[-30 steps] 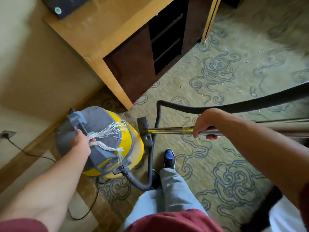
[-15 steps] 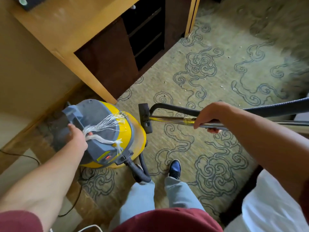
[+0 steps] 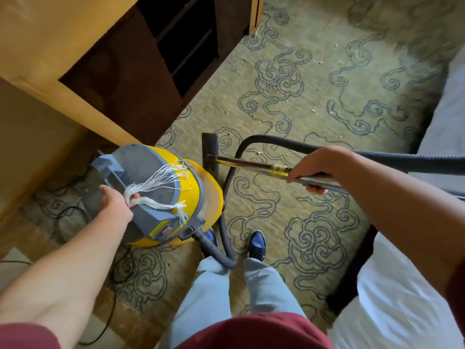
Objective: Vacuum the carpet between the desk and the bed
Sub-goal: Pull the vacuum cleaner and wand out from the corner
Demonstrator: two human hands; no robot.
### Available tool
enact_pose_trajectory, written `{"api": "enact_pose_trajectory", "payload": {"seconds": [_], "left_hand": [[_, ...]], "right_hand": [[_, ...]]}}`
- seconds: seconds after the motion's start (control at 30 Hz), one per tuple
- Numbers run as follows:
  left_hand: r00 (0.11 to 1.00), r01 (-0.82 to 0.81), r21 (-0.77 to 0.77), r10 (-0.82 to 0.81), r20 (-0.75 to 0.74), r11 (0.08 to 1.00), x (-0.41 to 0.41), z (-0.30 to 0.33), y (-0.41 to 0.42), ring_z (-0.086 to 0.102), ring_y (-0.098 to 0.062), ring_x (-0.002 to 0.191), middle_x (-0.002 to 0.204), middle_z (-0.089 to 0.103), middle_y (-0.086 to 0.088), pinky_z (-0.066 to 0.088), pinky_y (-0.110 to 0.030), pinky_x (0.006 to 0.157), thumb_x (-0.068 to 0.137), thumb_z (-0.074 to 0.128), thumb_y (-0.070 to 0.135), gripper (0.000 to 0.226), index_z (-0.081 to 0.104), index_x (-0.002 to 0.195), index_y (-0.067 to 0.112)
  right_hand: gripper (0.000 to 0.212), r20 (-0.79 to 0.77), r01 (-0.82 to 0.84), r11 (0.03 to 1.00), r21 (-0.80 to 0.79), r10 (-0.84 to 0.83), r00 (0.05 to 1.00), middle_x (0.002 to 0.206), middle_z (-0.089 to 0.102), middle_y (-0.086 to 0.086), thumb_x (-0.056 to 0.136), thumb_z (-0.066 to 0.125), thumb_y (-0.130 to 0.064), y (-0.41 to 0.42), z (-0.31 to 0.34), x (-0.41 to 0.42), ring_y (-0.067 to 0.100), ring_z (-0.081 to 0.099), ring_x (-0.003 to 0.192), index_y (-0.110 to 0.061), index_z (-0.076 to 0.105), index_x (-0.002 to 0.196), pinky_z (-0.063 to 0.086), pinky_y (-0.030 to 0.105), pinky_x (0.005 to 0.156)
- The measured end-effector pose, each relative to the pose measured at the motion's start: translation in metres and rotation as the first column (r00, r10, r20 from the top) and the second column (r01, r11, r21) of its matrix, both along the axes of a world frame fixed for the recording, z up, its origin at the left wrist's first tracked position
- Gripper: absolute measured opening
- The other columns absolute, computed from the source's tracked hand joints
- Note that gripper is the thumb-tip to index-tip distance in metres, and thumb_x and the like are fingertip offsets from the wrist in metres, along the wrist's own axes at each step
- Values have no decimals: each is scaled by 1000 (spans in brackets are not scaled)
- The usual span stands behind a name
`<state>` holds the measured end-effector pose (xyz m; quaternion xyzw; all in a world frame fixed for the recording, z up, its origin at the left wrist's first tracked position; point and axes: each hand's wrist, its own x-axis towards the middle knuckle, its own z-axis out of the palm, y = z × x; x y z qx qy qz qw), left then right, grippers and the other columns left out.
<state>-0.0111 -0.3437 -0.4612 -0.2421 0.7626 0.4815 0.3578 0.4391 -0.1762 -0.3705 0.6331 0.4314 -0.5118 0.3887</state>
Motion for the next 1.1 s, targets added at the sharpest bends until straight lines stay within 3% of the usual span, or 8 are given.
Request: {"api": "enact_pose_trajectory", "payload": {"seconds": [0.17,0.27,0.37,0.53,0.7,0.83,0.93,1.1], "left_hand": [[999,-1,-41,3,41,999,-26,-18,10,68,-10,65,114,68,3,55,-25,53,99,27,63,63,42,145,22],[997,-24,-15,25,73,1000,-46,-42,13,65,-16,61,119,68,-6,56,-28,49,98,28,65,68,44,144,18],[994,-30,-12,31,100,999,-70,-70,13,67,-16,62,124,68,-2,56,-25,44,95,29,71,73,45,144,20],[991,-96,-1,95,96,995,-108,-109,19,66,-19,66,131,61,-10,61,-33,77,97,32,69,76,38,148,13],[991,-114,0,113,70,994,-137,-150,36,71,-22,68,123,61,-11,62,-31,54,90,40,76,90,29,153,13],[997,-82,-39,83,11,996,-151,-162,53,69,-21,59,108,70,-10,59,-30,54,89,40,76,78,52,131,11],[1000,-6,-50,5,-20,999,-168,-167,62,66,-20,58,92,68,-8,60,-32,64,93,46,68,59,55,111,12],[996,84,-44,-85,-13,995,-195,-194,69,65,-19,58,91,69,-6,51,-23,41,94,56,54,40,59,99,15]], "right_hand": [[54,27,21,998,-55,-19,999,86,65,19,83,73,-50,8,-13,-29,30,60,79,0,62,102,49,39,78],[41,24,73,997,-22,-72,997,66,62,16,94,69,-39,13,-18,-61,26,60,56,1,58,95,53,32,56],[39,7,79,997,9,-79,997,60,65,15,97,68,-35,22,-24,-85,26,62,50,3,59,100,55,30,51],[43,22,79,997,21,-79,997,62,67,16,96,70,-33,42,-51,-122,29,68,54,7,61,107,58,36,55],[45,-8,19,997,76,-18,1000,71,71,17,92,73,-34,58,-84,-162,27,68,56,6,64,110,59,34,55],[38,-37,-64,996,60,66,997,78,72,18,90,77,-25,64,-103,-189,27,69,61,7,65,107,60,36,61],[25,-33,-110,992,64,112,993,66,70,16,90,75,-13,64,-114,-197,25,67,52,8,64,101,60,34,56],[20,-17,-121,983,136,125,992,66,74,14,86,72,-12,57,-126,-195,25,69,55,5,67,97,59,33,58]]}}
